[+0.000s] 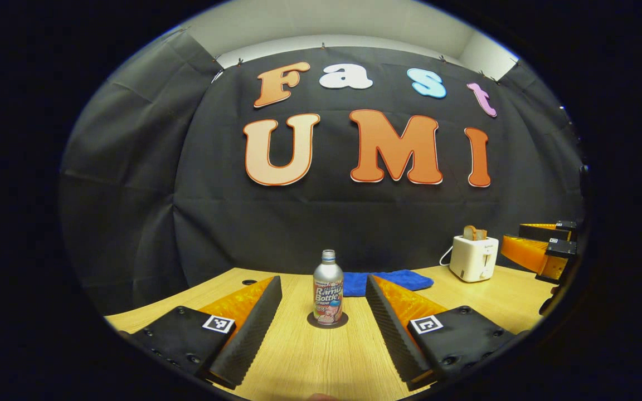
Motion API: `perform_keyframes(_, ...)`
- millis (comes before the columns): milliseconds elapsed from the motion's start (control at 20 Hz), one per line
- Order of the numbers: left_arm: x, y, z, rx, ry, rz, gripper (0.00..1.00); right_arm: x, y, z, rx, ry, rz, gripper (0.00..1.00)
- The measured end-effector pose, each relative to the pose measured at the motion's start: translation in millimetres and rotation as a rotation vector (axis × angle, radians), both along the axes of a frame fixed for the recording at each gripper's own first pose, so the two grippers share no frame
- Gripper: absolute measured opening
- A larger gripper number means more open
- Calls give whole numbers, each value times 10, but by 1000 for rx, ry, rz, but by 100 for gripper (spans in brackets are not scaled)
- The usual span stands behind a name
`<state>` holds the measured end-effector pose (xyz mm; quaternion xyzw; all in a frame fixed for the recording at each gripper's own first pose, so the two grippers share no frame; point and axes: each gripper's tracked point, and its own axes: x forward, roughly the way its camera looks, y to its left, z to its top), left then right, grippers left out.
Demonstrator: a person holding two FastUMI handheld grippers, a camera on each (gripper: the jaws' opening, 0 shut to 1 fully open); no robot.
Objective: Open the teacup lid with one hand, grasp the water bottle and pour water into the teacup with the other hand; after pouring, place the water bottle on the coaster and then close the teacup lid.
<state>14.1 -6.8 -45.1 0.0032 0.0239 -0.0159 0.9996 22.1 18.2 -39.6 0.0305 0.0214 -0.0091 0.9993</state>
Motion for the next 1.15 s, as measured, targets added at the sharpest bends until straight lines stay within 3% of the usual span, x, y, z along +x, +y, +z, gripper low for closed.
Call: perform_keyframes(1150, -120, -88, 215, 1, -48, -9, 97, -144, -125, 242, -24, -53, -15, 86)
